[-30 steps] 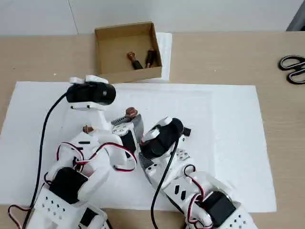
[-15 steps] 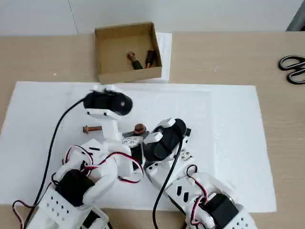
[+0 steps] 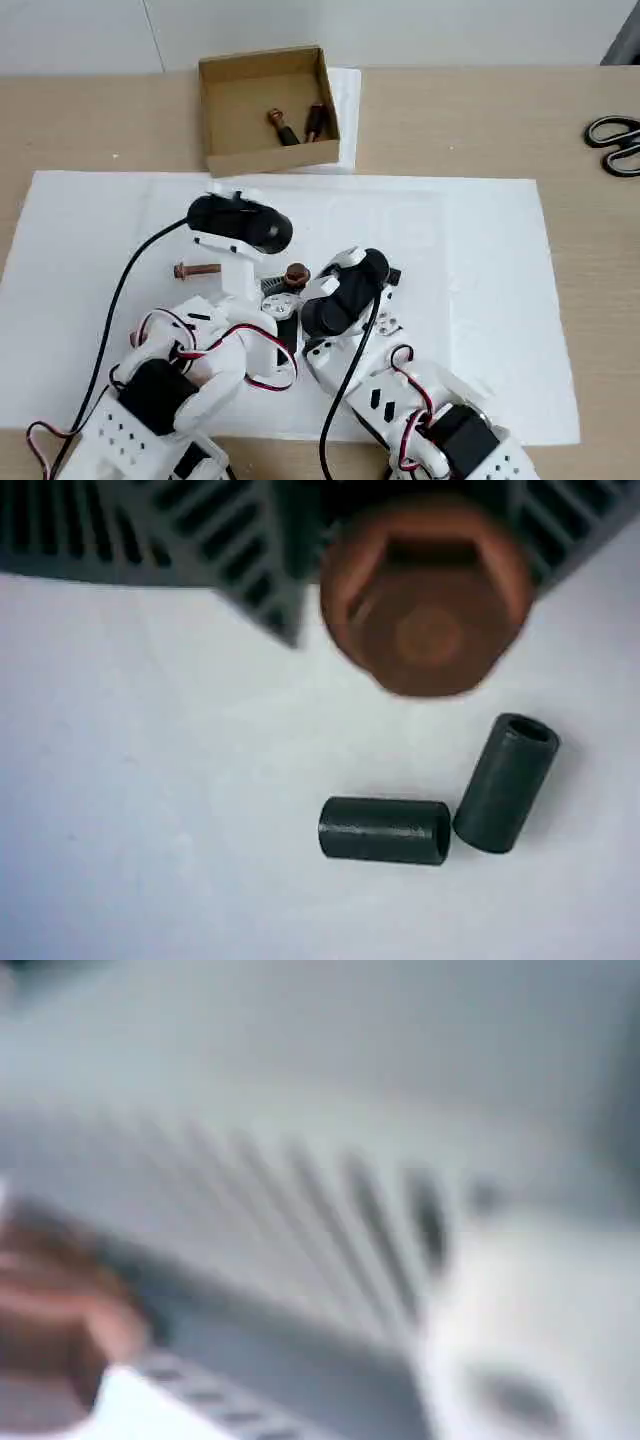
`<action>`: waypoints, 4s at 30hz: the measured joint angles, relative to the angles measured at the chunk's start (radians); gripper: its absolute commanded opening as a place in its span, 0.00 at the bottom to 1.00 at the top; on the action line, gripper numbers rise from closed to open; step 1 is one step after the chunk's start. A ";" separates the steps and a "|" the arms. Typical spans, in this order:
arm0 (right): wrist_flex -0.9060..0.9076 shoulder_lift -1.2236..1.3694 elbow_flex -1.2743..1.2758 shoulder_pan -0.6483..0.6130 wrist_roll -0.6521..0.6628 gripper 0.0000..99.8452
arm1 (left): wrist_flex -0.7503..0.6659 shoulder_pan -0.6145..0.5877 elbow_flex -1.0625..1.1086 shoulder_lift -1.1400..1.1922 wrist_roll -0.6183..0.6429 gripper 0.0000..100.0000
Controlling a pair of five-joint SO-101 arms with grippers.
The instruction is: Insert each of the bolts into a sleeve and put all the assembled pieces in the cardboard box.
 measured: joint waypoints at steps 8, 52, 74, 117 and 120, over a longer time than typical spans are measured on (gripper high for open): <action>0.000 0.000 0.000 0.006 0.000 0.00 | -0.023 0.000 0.002 0.000 -0.025 0.29; -0.123 -0.002 0.075 0.058 0.046 0.00 | -0.026 0.055 -0.005 0.002 -0.064 0.12; -0.173 -0.003 0.143 0.109 0.064 0.00 | -0.021 0.052 -0.034 0.008 -0.127 0.01; -0.038 -0.003 0.049 0.110 0.061 0.00 | -0.180 -0.144 0.015 0.009 -0.210 0.18; -0.034 -0.026 0.049 0.106 0.055 0.00 | -0.195 -0.144 0.015 0.009 -0.226 0.18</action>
